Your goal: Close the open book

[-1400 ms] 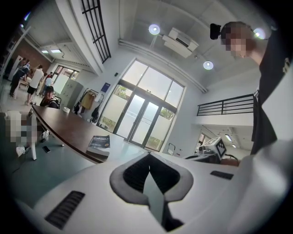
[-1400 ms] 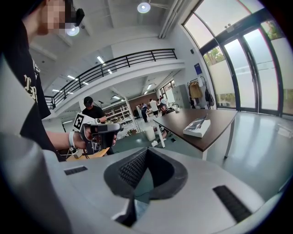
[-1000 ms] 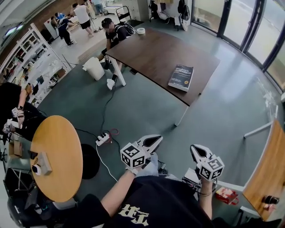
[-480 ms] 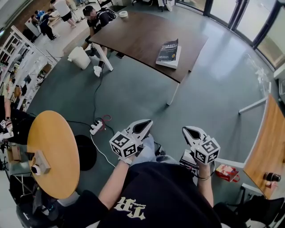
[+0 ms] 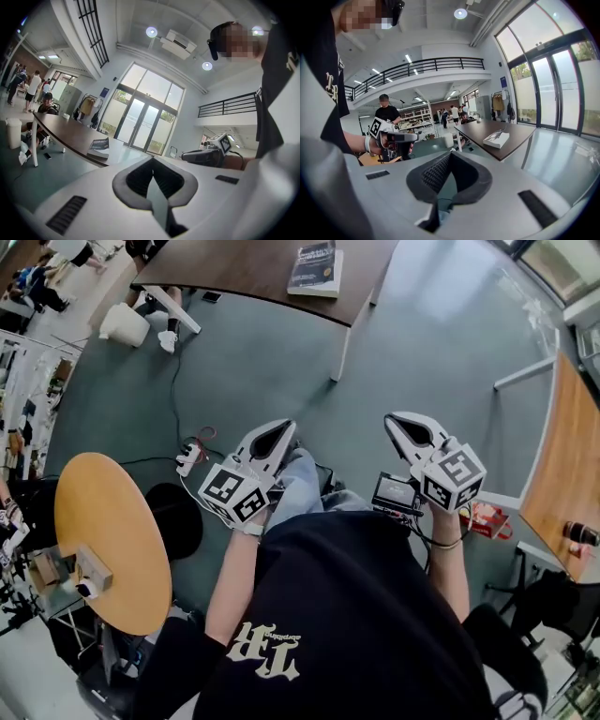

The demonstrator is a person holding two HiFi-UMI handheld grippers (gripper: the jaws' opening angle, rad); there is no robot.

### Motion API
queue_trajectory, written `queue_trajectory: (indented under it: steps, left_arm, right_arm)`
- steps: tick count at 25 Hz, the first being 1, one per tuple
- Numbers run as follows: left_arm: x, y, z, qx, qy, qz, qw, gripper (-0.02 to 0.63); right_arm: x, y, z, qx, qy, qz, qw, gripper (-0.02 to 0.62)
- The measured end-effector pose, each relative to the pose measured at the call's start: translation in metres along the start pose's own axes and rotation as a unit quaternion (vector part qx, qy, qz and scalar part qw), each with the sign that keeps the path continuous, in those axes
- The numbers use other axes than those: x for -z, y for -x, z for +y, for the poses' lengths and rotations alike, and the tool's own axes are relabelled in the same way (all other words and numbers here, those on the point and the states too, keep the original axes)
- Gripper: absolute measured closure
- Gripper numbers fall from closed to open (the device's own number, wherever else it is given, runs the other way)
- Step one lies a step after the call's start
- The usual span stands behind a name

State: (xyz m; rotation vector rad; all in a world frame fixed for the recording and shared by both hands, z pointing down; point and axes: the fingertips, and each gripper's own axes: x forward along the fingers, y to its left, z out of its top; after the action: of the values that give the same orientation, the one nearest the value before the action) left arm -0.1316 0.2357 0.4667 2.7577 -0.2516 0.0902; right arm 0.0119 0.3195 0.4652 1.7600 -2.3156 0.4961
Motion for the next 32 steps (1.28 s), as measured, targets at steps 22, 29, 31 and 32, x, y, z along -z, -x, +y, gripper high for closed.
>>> queue_trajectory:
  steps: [22, 29, 31, 32]
  left_arm:
    - [-0.001, -0.017, -0.015, 0.02, -0.018, 0.007, 0.9996, 0.598]
    - [0.003, -0.011, -0.011, 0.009, -0.013, 0.006, 0.9999, 0.598]
    - [0.001, -0.008, -0.009, 0.006, -0.013, 0.004, 0.9999, 0.598]
    - [0.0, -0.006, -0.007, 0.005, -0.013, 0.003, 0.9999, 0.598]
  right_arm:
    - [-0.007, 0.004, -0.006, 0.0, 0.001, -0.014, 1.0, 0.609]
    - [-0.002, 0.0, -0.001, -0.009, 0.004, -0.006, 1.0, 0.609]
    - [-0.004, -0.003, 0.001, -0.011, 0.006, -0.007, 1.0, 0.609]
    - [-0.005, -0.004, 0.002, -0.012, 0.007, -0.008, 1.0, 0.609]
